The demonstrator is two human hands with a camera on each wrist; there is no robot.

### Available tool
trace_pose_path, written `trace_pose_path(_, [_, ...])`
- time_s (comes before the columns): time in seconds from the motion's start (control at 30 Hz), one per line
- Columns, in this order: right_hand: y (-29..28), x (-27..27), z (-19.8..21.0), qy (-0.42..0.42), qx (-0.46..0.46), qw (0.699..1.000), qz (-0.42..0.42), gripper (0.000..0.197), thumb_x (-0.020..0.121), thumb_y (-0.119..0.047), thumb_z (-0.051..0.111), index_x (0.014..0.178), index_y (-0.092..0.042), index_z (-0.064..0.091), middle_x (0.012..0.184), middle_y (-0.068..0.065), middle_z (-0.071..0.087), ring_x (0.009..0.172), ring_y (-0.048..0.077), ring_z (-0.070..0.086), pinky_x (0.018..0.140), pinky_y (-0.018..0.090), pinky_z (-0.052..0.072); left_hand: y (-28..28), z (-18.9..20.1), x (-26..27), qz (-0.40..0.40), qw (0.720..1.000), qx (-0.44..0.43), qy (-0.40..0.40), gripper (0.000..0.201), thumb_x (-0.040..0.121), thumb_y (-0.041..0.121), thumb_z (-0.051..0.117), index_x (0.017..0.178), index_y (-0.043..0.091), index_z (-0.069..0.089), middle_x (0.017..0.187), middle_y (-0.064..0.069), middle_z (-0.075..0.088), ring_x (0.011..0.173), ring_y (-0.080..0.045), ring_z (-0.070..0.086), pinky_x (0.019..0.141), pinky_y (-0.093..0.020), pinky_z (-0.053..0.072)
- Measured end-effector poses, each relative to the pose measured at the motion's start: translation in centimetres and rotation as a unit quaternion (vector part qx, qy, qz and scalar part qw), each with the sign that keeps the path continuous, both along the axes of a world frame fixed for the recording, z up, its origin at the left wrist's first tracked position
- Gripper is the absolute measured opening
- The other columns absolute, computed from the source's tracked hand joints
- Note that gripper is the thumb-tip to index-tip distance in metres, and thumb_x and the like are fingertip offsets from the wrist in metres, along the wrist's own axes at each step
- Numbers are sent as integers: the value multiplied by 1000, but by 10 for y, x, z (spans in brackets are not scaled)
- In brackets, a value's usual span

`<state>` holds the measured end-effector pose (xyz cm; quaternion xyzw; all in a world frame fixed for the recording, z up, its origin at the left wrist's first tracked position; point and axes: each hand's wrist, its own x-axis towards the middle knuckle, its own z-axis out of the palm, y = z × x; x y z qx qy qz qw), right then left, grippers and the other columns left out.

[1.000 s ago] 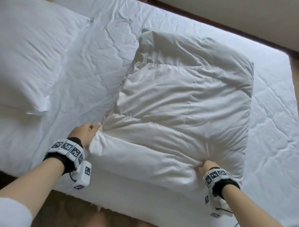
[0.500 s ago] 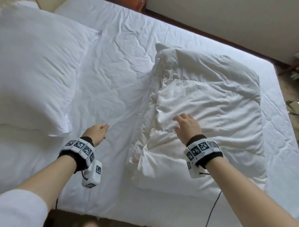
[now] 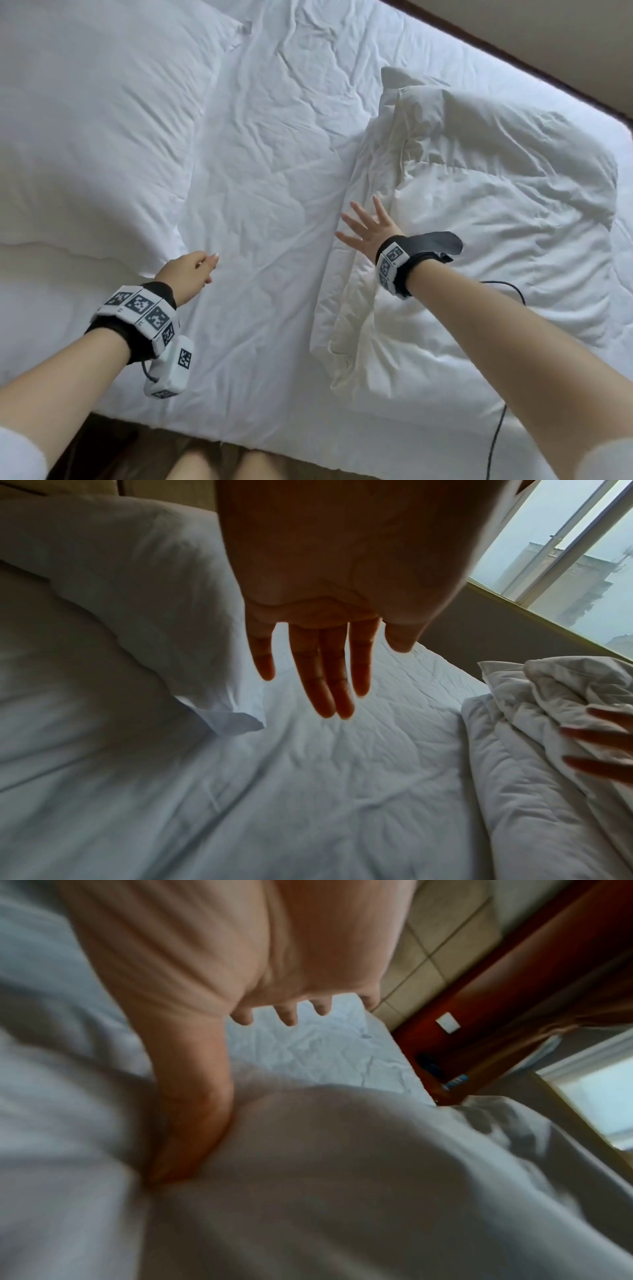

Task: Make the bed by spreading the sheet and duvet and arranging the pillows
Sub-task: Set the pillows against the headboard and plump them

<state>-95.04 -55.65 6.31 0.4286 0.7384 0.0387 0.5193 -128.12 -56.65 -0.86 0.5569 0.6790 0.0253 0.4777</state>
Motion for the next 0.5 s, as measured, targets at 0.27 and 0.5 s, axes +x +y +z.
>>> trace_pose_path(0.27, [22,3,-101,-46,-161,977,132,68,98,-43,33,150,-27,-6,159,3,-6,145,32,-14,108,62,-14,-1,-35,-12,62,998,-2,11,32,96,38,42,89,13,61,77,0,65,87,-28,64,87,-38,48])
trace_pose_path(0.5, [28,2,-120,-45,-233,971,8,34,96,-16,43,127,-7,55,130,5,55,123,27,50,74,15,40,10,-58,-6,-7,996,5,87,25,94,31,50,103,12,61,111,-13,62,104,-30,55,89,-35,40])
